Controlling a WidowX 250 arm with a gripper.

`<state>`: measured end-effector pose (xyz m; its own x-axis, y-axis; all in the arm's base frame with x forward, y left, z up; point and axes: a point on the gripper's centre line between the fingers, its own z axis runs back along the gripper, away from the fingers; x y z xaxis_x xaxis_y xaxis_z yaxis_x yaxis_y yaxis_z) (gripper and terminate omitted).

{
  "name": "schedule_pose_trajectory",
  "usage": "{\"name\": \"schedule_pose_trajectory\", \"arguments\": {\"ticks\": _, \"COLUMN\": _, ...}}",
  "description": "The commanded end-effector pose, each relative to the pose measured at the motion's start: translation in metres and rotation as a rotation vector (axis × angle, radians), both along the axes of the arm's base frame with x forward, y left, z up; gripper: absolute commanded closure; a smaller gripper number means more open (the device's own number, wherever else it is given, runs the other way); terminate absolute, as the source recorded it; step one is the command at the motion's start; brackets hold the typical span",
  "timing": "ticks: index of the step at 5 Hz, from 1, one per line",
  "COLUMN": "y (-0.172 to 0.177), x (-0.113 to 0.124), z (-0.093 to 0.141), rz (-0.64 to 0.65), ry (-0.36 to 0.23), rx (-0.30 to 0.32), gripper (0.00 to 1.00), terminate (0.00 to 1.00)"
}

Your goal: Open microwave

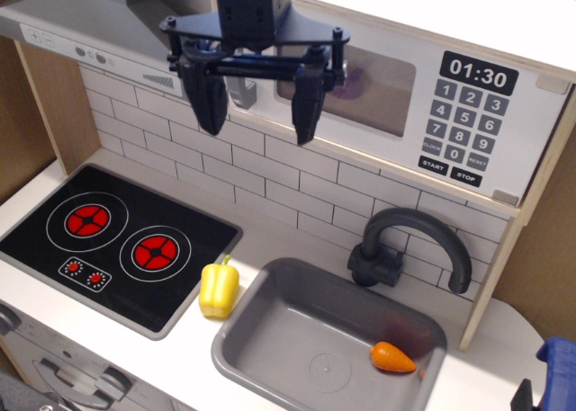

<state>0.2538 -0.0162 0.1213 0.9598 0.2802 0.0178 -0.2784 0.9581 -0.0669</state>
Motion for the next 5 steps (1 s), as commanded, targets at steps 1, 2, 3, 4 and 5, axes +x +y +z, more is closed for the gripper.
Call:
{"name": "schedule_pose_trajectory", "arguments": {"ticks": 1, "y": 0.041, "x": 0.043, "z": -0.013, "rz": -0.108, "ry": -0.072, "rx": 0.124, "gripper": 0.0, "terminate": 0.0}}
{"name": "schedule_pose_trajectory", "arguments": {"ticks": 2, "y": 0.063, "x": 0.063, "z": -0.018, "rz": -0.135, "ry": -0.119, "rx": 0.179, "gripper": 0.0, "terminate": 0.0}}
{"name": "schedule_pose_trajectory", "arguments": {"ticks": 3, "y": 0.079, "x": 0.08, "z": -0.026, "rz": -0.125, "ry": -0.133, "rx": 0.206, "gripper": 0.0, "terminate": 0.0}}
{"name": "schedule_pose_trajectory", "arguments": {"ticks": 4, "y": 0.089, "x": 0.086, "z": -0.023, "rz": -0.167, "ry": -0.172, "rx": 0.207, "gripper": 0.0, "terminate": 0.0}}
{"name": "schedule_pose_trajectory", "arguments": {"ticks": 5, "y": 0.09, "x": 0.092, "z": -0.018, "rz": -0.235, "ry": -0.191, "rx": 0.143, "gripper": 0.0, "terminate": 0.0}}
